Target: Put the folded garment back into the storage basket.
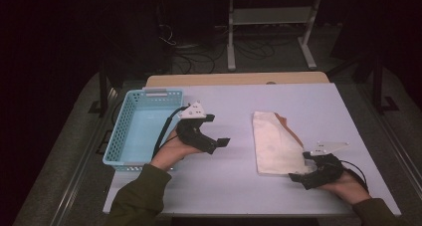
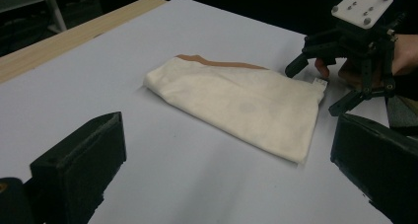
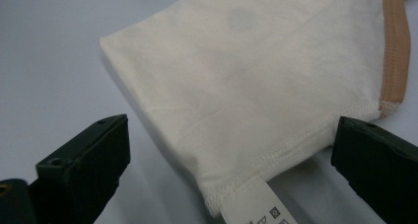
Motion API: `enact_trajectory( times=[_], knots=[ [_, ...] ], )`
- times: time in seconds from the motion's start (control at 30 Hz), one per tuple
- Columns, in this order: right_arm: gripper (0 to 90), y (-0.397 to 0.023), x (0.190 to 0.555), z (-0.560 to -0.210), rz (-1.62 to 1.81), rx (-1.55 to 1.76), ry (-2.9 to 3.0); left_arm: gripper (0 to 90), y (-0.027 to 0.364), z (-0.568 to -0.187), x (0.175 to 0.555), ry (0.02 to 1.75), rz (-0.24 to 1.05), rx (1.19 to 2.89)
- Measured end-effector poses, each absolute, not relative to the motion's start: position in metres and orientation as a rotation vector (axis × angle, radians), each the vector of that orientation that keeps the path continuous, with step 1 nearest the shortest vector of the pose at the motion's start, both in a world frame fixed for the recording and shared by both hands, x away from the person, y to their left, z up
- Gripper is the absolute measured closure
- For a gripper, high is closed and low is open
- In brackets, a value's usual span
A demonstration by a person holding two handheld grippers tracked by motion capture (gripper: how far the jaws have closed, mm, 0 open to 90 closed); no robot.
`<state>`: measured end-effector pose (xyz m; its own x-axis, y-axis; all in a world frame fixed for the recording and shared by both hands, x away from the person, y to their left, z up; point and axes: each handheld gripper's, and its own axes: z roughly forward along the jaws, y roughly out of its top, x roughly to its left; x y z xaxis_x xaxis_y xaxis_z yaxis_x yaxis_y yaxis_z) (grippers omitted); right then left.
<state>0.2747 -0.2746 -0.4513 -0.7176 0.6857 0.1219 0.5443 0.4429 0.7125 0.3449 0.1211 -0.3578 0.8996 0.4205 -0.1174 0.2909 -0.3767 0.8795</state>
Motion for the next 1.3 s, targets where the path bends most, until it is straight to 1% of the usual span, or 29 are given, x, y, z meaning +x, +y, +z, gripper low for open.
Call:
enact_trajectory(
  times=[0.63,1.3],
  knots=[
    [0.9,-0.275,0.274,-0.45,1.135,1.083,2.504,0.0,0.097,-0.375,0.337,0.498,0.122,2.017],
    [0.9,-0.275,0.274,-0.45,1.139,1.087,2.501,0.0,0.081,-0.392,0.332,0.485,0.116,2.076]
  ],
)
